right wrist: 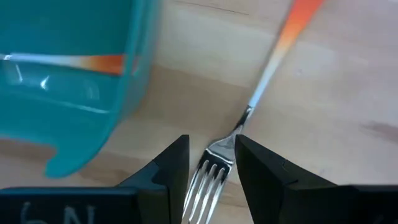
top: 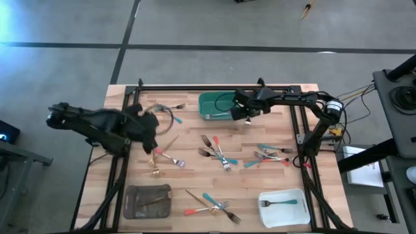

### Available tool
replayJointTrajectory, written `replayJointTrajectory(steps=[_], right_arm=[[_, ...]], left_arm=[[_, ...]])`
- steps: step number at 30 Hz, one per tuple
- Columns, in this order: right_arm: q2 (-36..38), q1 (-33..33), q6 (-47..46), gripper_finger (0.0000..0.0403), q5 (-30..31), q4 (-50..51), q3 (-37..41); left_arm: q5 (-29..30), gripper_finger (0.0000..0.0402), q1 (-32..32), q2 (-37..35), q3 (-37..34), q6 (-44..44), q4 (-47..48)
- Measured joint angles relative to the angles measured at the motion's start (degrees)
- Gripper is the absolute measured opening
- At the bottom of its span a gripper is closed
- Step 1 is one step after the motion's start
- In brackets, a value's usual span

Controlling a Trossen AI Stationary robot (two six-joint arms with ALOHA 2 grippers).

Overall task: Sort silverware by color (type)
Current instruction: Put the orange fork into the green bin

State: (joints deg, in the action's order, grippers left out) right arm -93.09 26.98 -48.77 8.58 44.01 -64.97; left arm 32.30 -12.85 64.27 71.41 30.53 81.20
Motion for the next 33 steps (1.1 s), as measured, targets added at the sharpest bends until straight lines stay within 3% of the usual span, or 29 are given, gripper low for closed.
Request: replayJointTrajectory(steps=[10,17,24,33], right_arm=[[-2.9,1.31,-7.05,0.0121,1.06,-0.82,1.94],[-3.29,1.79,-10.69,0.0121,0.85,-1.92,3.11],[-3.71,2.36,-13.75,0.0121,1.46,-6.82,3.19],[-6.01,3.41,-14.3,0.0121,2.05,-6.84,3.13]], left_arm=[[5.29,0.0107,21.99,-9.75,0.15,-19.35,-2.14],[4.39,0.0107,36.53,-15.22,0.51,-33.82,-15.03],[-1.75,0.0107,44.81,-15.84,0.47,-44.59,-28.86],[-1.83,0.0107,50.02,-11.86,1.32,-53.49,-30.26]])
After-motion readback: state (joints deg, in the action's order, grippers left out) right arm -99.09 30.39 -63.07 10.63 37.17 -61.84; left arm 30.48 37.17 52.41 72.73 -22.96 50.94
